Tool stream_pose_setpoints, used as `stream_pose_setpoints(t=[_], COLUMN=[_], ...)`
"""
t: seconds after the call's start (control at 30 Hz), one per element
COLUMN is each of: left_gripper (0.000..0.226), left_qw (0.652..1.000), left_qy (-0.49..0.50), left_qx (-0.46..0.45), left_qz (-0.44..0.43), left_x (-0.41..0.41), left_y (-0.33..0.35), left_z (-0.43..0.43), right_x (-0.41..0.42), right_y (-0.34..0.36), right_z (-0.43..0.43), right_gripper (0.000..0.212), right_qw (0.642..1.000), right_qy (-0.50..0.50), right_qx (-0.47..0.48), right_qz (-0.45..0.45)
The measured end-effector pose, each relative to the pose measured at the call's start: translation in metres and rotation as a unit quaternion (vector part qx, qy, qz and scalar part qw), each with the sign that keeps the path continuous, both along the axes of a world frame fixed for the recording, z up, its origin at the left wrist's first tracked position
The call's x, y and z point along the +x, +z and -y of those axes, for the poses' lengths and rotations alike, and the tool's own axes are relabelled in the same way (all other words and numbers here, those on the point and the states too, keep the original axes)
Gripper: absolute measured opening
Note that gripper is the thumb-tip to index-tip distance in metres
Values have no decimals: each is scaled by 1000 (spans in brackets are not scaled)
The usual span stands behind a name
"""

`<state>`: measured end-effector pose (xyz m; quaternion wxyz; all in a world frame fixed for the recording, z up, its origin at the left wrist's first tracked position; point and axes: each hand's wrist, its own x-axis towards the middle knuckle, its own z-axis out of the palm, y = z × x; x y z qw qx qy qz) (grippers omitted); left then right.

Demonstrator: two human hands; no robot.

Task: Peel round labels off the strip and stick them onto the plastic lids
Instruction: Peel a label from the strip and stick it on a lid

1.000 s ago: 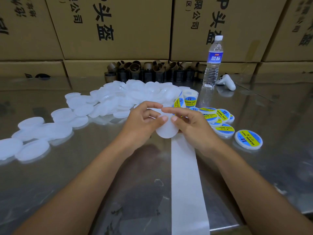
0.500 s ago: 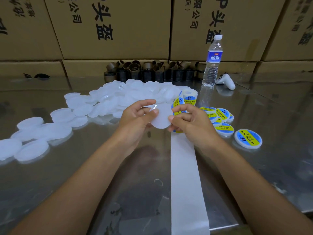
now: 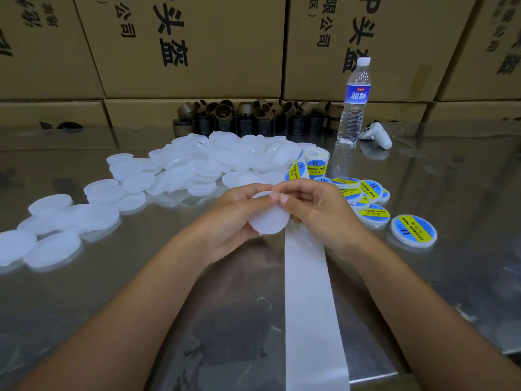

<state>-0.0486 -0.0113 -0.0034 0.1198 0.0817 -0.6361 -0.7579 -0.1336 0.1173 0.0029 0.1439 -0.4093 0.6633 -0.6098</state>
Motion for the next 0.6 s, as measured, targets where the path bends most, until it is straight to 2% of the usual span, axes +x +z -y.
stream_pose_setpoints(t=[0.1, 0.27, 0.33, 0.4, 0.5, 0.6], left_gripper=[38, 25, 21, 19, 20, 21], left_qw=[1000, 1000, 1000, 999, 997, 996], left_qy=[-20, -20, -3, 22, 55, 77], left_qx=[1, 16, 25, 34, 42, 46], left_qz=[2, -1, -5, -8, -13, -19], left_x=[0, 0, -1, -3, -5, -6], left_y=[0, -1, -2, -2, -3, -4], left_z=[0, 0, 0, 0, 1, 3], right_x=[0, 1, -2, -8, -17, -20], right_y=[0, 2, 2, 1, -3, -9], right_z=[0, 1, 1, 1, 0, -1], right_gripper=[19, 15, 13, 15, 22, 31], right_qw=[1000, 999, 996, 984, 949, 939], right_qy=[-12, -38, -87, -176, -309, -332], right_qx=[-3, -10, -28, -37, 11, 79], right_qz=[3, 19, 25, 2, -52, -51])
